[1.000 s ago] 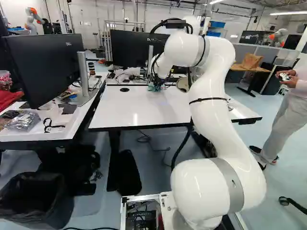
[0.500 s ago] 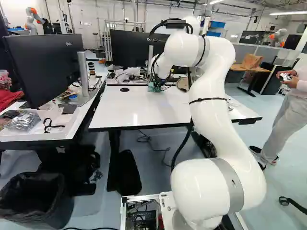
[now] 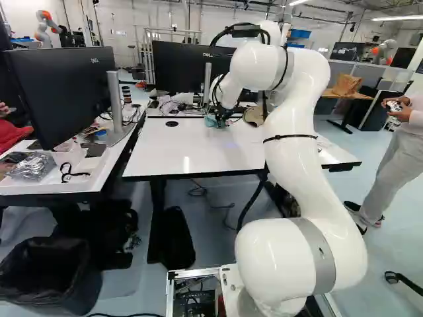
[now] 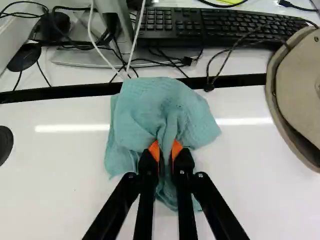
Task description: Clean the table with the green towel
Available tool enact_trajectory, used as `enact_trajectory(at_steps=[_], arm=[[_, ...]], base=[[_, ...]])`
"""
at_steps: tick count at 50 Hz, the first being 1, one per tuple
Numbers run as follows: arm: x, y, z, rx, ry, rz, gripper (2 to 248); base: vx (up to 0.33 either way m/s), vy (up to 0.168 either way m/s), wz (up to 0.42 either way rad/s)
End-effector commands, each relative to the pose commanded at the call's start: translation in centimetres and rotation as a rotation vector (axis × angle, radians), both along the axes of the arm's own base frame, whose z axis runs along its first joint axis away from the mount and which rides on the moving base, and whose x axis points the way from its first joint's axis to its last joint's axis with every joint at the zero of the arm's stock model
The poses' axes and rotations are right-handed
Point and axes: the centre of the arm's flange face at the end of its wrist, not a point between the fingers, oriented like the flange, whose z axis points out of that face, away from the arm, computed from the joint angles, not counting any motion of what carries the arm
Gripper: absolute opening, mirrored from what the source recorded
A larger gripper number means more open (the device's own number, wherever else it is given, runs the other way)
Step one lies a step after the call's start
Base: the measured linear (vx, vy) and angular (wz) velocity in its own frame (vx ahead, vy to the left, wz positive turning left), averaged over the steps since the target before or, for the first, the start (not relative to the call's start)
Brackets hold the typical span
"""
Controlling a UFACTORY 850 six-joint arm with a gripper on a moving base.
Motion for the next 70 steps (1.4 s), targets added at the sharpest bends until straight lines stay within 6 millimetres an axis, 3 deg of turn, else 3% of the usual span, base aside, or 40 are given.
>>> enact_trajectory(at_steps=[16, 40, 52, 70], arm=[[1.5, -2.2, -0.2, -0.001, -0.018, -0.028, 46], [4.9, -0.8, -0.8, -0.003, -0.061, -0.007, 46], [4.6, 1.2, -0.8, -0.002, -0.056, 0.018, 46], [2.4, 3.5, -0.4, -0.001, -0.027, 0.048, 46]], base=[[0.0, 0.0, 0.0], [0.0, 0.0, 0.0], [0.0, 0.0, 0.0], [0.0, 0.0, 0.0]])
